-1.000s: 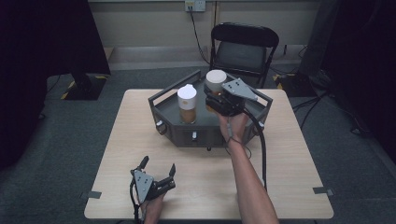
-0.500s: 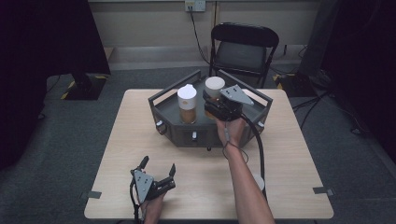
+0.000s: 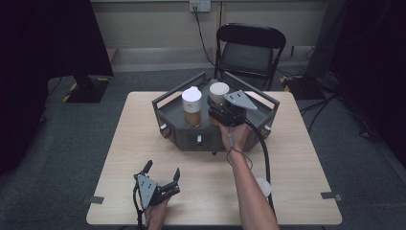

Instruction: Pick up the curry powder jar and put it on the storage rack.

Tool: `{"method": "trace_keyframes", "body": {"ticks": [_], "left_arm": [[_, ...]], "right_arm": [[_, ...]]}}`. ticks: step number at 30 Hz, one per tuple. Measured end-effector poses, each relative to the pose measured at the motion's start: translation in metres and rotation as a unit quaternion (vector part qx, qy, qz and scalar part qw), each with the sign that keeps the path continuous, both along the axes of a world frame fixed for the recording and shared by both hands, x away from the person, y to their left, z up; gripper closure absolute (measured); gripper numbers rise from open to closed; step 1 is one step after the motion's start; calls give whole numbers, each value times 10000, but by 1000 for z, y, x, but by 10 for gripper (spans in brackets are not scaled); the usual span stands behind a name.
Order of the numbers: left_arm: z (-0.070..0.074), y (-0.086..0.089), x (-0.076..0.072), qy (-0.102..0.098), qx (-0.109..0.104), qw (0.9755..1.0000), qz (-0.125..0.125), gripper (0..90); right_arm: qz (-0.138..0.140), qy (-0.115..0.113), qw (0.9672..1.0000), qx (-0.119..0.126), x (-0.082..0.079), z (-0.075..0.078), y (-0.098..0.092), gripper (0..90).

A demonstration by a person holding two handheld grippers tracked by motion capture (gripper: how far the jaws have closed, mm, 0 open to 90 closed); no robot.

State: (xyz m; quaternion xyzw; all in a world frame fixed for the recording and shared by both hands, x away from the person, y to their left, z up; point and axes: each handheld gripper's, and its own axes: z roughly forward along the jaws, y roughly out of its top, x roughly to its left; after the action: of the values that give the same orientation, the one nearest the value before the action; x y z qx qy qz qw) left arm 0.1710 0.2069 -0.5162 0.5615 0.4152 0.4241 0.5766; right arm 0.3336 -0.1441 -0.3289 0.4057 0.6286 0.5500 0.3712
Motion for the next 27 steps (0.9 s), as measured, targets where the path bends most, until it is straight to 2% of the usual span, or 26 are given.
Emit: {"method": "trace_keyframes", "body": {"ticks": [15,27], "left_arm": [[0,0,0,0,-1,10000,0,10],[0,0,0,0,-1,10000,0,10]], "right_arm": [[-16,144,9999,-10,2,-6,3,348],[-34,125,9999,15,1,-10,3,348]]}}
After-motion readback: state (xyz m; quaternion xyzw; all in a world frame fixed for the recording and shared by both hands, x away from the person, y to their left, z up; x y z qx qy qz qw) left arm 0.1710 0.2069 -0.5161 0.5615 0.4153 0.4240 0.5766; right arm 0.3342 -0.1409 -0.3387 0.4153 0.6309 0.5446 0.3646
